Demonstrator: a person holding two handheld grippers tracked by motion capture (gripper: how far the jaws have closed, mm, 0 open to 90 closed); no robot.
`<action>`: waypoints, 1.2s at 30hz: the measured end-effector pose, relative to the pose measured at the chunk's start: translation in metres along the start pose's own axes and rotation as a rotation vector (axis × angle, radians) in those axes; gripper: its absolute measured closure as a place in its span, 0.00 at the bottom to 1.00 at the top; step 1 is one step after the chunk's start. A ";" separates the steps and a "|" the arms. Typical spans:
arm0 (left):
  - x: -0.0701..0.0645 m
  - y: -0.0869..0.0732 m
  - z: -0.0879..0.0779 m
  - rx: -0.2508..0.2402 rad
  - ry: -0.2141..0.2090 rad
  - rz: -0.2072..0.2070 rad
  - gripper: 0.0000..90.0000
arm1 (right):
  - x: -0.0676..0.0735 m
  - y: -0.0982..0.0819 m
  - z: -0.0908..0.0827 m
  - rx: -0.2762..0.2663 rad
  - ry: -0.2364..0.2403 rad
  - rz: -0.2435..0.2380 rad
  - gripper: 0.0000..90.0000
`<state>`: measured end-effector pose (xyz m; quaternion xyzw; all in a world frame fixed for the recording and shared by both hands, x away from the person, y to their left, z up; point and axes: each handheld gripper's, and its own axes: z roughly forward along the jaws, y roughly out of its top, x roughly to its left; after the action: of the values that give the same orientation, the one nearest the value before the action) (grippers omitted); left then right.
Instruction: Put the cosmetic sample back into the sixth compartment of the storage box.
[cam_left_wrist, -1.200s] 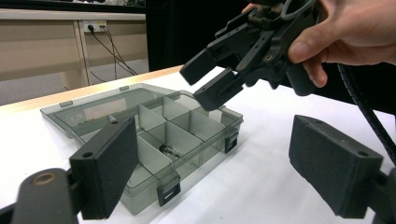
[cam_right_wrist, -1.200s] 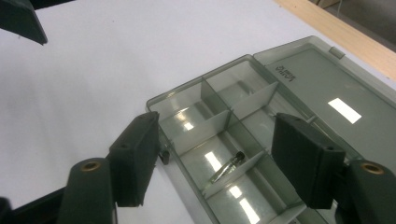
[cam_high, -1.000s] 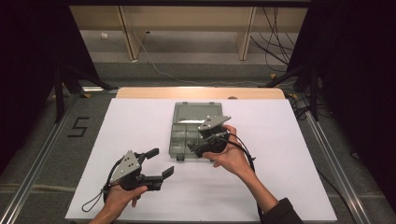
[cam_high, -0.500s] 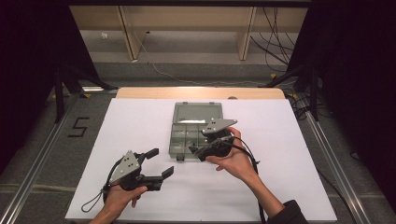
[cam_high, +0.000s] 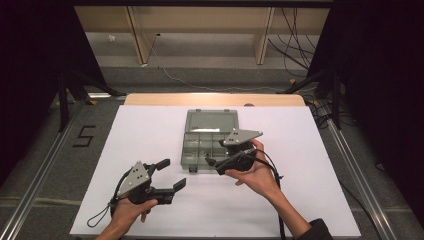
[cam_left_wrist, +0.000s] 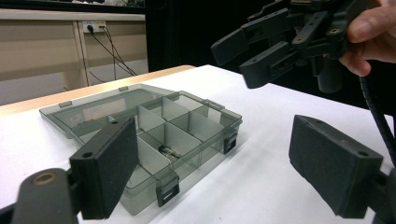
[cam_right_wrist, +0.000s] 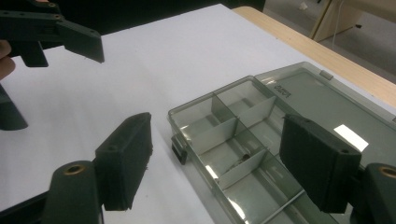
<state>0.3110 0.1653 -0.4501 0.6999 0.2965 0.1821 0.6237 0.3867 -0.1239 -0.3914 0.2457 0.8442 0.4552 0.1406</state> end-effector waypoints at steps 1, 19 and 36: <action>0.000 0.000 0.000 0.001 0.001 -0.001 0.17 | 0.000 -0.001 -0.001 -0.006 -0.004 0.000 0.29; 0.001 0.000 0.000 -0.010 -0.008 0.002 0.17 | -0.001 -0.022 -0.026 -0.094 -0.007 0.026 0.28; 0.001 0.001 -0.004 -0.002 0.014 0.023 0.17 | -0.001 -0.041 -0.043 -0.173 -0.039 0.044 0.24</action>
<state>0.3092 0.1687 -0.4482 0.7015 0.2925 0.1946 0.6201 0.3555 -0.1735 -0.4028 0.2600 0.7933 0.5243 0.1676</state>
